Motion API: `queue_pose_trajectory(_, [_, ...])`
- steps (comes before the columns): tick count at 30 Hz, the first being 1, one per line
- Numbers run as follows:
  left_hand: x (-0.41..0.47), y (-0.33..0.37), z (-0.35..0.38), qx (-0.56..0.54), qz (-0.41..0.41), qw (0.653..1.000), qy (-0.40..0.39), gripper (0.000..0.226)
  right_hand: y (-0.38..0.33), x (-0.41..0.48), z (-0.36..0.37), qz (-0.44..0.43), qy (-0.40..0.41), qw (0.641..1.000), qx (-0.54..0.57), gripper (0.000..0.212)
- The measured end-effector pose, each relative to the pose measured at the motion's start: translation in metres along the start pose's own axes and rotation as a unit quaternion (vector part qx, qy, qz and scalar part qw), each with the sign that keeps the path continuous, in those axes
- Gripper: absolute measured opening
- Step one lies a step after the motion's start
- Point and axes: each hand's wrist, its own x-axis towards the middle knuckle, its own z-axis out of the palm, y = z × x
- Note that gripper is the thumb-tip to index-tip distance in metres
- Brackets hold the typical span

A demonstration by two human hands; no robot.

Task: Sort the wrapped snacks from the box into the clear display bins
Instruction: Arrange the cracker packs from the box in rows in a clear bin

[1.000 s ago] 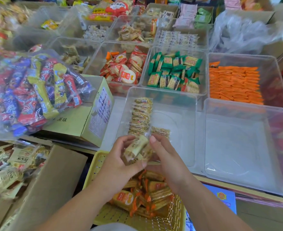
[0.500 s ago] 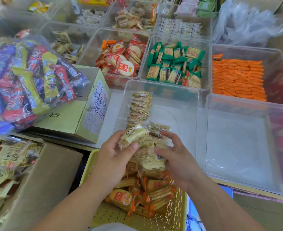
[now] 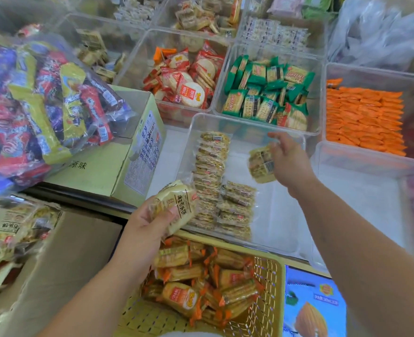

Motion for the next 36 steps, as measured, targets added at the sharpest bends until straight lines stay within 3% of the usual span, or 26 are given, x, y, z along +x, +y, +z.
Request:
queue_pose_trajectory(5, [-0.001,0.003,0.002,-0.027,-0.010,1.000,0.012,0.030,0.024,0.021,0.041,-0.119,-0.097,0.961,-0.232,0.047])
queue_pose_trajectory(8, [0.000,0.003,0.002,-0.032,-0.013,0.999,0.006,0.032,0.035,0.017,0.059,-0.111,-0.175,0.935,-0.288,0.041])
queue_pose_trajectory(11, [0.003,0.003,0.000,-0.033,-0.020,0.999,0.005,0.041,0.039,0.016,0.069,-0.098,-0.193,0.929,-0.299,0.028])
queue_pose_trajectory(17, [0.006,0.006,0.000,-0.031,-0.019,0.999,-0.002,0.046,0.030,0.024,0.072,-0.081,-0.267,0.842,-0.461,0.028])
queue_pose_trajectory(21, [0.004,0.005,0.001,-0.021,-0.021,1.000,0.003,0.037,0.033,0.022,0.081,-0.101,-0.282,0.865,-0.403,0.037])
queue_pose_trajectory(25, [0.005,0.002,0.000,-0.010,-0.023,1.000,0.002,0.027,0.037,0.010,0.085,-0.081,-0.263,0.918,-0.286,0.037])
queue_pose_trajectory(32, [0.004,0.006,-0.001,-0.017,-0.031,0.999,-0.004,0.025,0.035,0.004,0.081,-0.060,-0.304,0.889,-0.337,0.047])
queue_pose_trajectory(36, [0.000,0.012,-0.001,-0.035,-0.032,0.999,-0.013,0.026,0.028,0.002,0.074,-0.040,-0.282,0.911,-0.299,0.060])
